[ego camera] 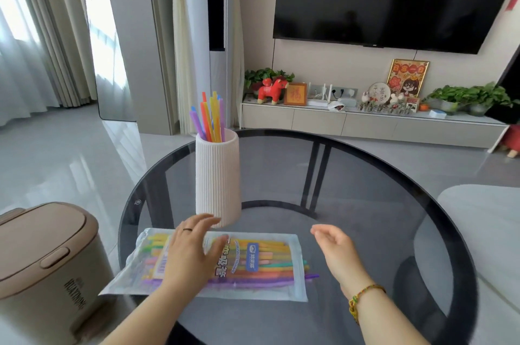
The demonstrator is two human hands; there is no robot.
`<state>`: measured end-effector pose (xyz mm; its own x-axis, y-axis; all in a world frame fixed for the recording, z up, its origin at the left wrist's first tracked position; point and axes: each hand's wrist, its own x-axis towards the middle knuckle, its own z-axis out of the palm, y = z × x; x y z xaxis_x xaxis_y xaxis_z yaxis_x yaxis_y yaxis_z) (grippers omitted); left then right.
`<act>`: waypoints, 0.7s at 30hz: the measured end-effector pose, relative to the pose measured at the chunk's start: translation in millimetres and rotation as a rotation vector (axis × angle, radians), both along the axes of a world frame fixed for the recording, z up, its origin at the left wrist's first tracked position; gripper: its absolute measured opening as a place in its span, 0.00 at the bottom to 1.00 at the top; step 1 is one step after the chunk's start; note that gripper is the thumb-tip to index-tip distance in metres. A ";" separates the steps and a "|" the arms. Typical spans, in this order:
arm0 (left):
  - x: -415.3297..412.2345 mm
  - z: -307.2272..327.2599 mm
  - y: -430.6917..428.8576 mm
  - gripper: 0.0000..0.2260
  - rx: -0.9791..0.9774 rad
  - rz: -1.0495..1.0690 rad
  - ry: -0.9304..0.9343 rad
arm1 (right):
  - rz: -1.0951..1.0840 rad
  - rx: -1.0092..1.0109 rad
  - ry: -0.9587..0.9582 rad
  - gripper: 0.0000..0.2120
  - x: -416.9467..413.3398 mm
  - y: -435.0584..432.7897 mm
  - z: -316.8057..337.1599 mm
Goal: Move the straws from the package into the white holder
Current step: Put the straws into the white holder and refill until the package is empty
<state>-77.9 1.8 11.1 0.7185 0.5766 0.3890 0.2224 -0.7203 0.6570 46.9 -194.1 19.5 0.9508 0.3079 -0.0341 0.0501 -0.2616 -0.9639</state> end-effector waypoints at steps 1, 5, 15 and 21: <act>-2.3 -4.7 -5.4 0.18 0.051 -0.052 0.086 | 0.007 -0.036 0.001 0.09 -4.0 -2.3 -4.4; -9.8 -28.4 -18.8 0.25 0.213 -0.114 0.318 | 0.049 -0.135 -0.019 0.14 -22.9 -12.6 -21.9; -17.4 -39.8 -25.5 0.26 0.268 -0.098 0.277 | -0.013 -0.326 -0.135 0.13 -34.8 3.2 -35.3; -11.4 -37.1 -27.3 0.25 0.246 -0.127 0.320 | -0.076 -0.126 0.012 0.06 -29.1 19.4 -26.9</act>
